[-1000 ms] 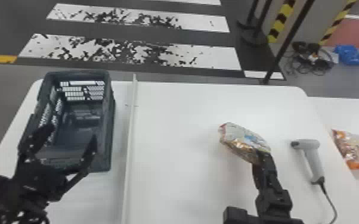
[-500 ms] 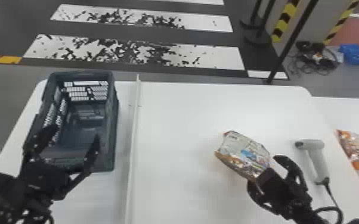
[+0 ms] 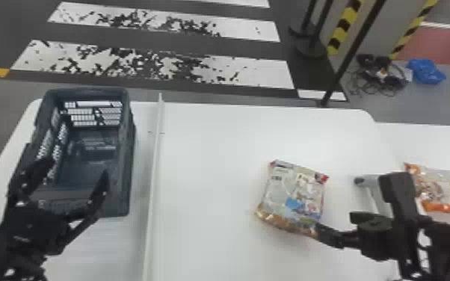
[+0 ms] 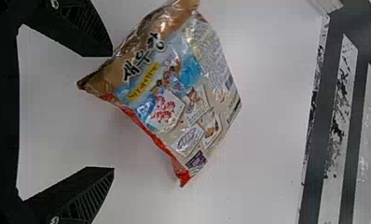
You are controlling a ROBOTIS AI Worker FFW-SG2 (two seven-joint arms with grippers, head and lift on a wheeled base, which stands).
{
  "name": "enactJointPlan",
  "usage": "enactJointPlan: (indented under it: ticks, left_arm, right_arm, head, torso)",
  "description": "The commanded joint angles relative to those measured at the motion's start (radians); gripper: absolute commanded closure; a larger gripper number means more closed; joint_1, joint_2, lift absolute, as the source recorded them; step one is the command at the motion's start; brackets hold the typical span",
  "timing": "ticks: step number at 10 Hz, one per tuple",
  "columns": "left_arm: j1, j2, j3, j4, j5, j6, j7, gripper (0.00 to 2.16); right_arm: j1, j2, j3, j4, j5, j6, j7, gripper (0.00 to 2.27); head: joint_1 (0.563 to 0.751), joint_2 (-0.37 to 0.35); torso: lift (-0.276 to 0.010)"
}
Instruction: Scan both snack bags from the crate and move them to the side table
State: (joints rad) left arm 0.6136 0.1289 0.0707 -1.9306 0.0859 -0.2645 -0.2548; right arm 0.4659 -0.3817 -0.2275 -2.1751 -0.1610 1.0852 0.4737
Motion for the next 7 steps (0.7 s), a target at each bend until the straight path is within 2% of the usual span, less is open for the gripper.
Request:
enactJointPlan:
  ticks: [1, 3, 4, 6, 7]
  left_arm:
    - [0.0, 0.0, 0.0, -0.001, 0.0, 0.0, 0.0, 0.09]
    - [0.002, -0.002, 0.001, -0.001, 0.0, 0.0, -0.001, 0.09]
    - [0.002, -0.002, 0.0, 0.001, -0.002, 0.003, -0.001, 0.09]
    - [0.003, -0.006, 0.001, -0.002, -0.002, 0.0, -0.007, 0.09]
    - [0.006, -0.006, 0.001, -0.004, -0.002, 0.003, -0.007, 0.09]
  right_arm:
    - [-0.044, 0.014, -0.072, 0.012, -0.081, 0.132, 0.017, 0.06]
    - [-0.056, 0.037, -0.133, 0.024, -0.112, 0.166, 0.023, 0.09]
    - [-0.056, 0.04, -0.153, 0.024, -0.16, 0.163, 0.023, 0.18]
    - [-0.058, 0.075, -0.153, 0.02, -0.169, 0.129, 0.023, 0.66]
    - [-0.058, 0.083, -0.144, 0.018, -0.173, 0.123, 0.022, 1.39]
  head:
    - [0.695, -0.143]
    - [0.695, -0.171]
    - [0.695, -0.186]
    - [0.695, -0.181]
    - [0.695, -0.176]
  torso:
    - [-0.075]
    - [-0.075]
    - [-0.075]
    - [-0.075]
    - [-0.075]
